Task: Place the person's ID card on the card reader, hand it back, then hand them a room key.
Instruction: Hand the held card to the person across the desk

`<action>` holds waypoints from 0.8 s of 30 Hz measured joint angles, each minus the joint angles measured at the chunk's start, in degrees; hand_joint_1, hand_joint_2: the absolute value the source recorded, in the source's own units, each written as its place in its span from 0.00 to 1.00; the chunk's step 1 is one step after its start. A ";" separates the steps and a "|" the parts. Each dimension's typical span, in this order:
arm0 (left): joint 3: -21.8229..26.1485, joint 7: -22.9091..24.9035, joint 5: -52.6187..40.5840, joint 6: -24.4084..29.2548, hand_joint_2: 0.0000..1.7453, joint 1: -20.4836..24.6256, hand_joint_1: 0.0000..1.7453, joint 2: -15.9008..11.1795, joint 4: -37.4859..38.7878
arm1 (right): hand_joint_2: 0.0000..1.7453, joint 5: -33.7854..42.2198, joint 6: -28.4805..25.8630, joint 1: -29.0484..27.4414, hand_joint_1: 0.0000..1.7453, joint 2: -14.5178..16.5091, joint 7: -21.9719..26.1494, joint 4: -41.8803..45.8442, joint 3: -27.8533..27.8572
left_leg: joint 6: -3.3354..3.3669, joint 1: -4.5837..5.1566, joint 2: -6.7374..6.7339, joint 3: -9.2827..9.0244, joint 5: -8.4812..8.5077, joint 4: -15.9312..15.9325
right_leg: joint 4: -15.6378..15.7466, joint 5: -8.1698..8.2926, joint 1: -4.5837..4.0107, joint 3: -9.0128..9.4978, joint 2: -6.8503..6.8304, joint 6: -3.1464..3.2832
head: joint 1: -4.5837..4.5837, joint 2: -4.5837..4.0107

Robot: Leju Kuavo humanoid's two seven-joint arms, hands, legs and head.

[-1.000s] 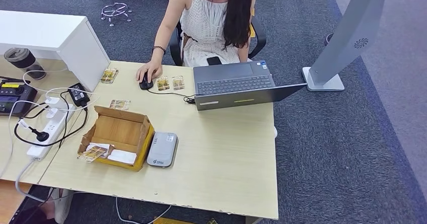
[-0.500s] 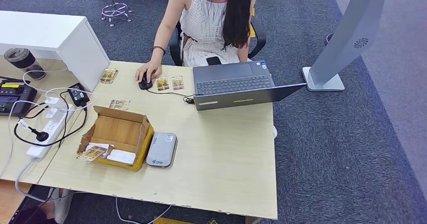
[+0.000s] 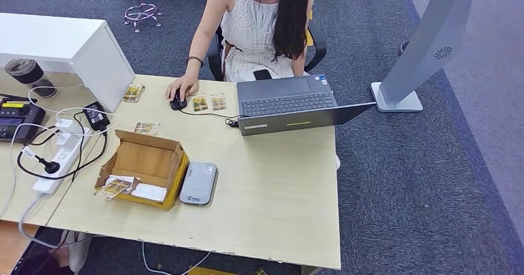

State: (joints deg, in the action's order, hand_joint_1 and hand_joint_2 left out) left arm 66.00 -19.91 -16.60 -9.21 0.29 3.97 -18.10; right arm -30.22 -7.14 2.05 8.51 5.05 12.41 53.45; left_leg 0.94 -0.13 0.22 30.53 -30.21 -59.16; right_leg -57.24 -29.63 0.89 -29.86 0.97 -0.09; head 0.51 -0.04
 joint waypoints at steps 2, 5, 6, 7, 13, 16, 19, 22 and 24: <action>-2.00 0.96 0.53 0.43 0.00 -0.18 0.00 -0.18 0.00 | 0.00 1.30 0.29 -0.42 0.00 -0.25 0.01 0.28 -2.16 | 0.00 0.00 0.00 0.01 0.00 0.00 | 0.00 0.00 0.00 0.00 0.00 0.00 | 0.00 0.00; -5.41 2.32 1.62 1.10 0.00 -0.53 0.00 -0.46 0.00 | 0.00 3.41 0.90 -1.14 0.00 -0.69 -0.21 0.80 -5.36 | 0.00 0.00 0.00 0.01 0.00 0.00 | 0.00 0.00 0.00 0.00 0.00 0.00 | 0.00 0.00; -6.67 2.80 2.00 1.29 0.00 -0.68 0.00 -0.55 0.00 | 0.00 4.11 1.04 -1.38 0.00 -0.84 -0.33 1.00 -6.46 | 0.00 0.00 0.00 0.01 0.00 0.00 | 0.00 0.00 0.00 0.00 0.00 0.00 | -0.01 0.00; -7.98 3.25 2.39 1.52 0.00 -0.84 0.00 -0.65 0.00 | 0.00 4.81 1.13 -1.61 0.00 -1.00 -0.44 1.21 -7.56 | 0.00 0.00 0.00 0.01 0.00 0.00 | 0.00 0.00 0.00 -0.01 0.00 0.00 | 0.00 0.00; -16.62 5.98 4.75 2.85 0.00 -2.01 0.00 -1.19 0.00 | 0.00 9.07 2.15 -3.02 0.00 -2.14 -1.12 2.51 -14.58 | 0.00 0.00 0.00 0.01 0.00 0.00 | 0.00 0.00 0.00 0.00 0.00 0.00 | 0.00 0.00; -21.13 7.37 5.94 3.49 0.00 -2.60 0.00 -1.47 0.00 | 0.00 11.20 2.61 -3.74 0.00 -2.70 -1.54 3.16 -18.12 | 0.00 0.00 0.00 0.01 0.00 0.00 | 0.00 0.00 0.00 0.00 0.00 0.00 | 0.00 0.00; -25.73 8.79 7.17 4.16 0.00 -3.24 0.00 -1.75 -0.03 | 0.00 13.40 3.17 -4.50 0.00 -3.31 -1.87 3.88 -21.83 | 0.00 0.00 0.00 0.01 0.00 0.00 | 0.00 0.00 0.00 0.00 0.00 0.00 | 0.00 0.00; -30.52 10.16 8.37 4.79 0.00 -3.88 0.00 -1.99 -0.16 | 0.00 15.55 3.63 -5.24 0.00 -3.88 -2.33 4.61 -25.58 | 0.00 0.01 0.00 0.01 0.00 0.00 | 0.00 0.00 0.00 0.00 0.00 0.00 | 0.00 0.00; -33.64 11.06 9.15 5.23 0.00 -4.29 0.25 -2.15 -0.27 | 0.00 16.95 4.01 -5.74 0.25 -4.23 -2.55 5.08 -27.95 | 0.00 0.00 0.00 0.01 0.00 0.00 | 0.00 0.00 0.00 0.00 0.00 0.00 | 0.00 0.00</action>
State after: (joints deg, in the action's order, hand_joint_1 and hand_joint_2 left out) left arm 32.36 -8.84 -7.45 -3.97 -4.00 1.82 -18.37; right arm -13.27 -3.13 -3.69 4.28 2.50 17.50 25.50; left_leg 0.94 -0.13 0.22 30.54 -30.22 -59.16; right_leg -57.24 -29.63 0.89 -29.86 0.97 -0.09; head 0.51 -0.04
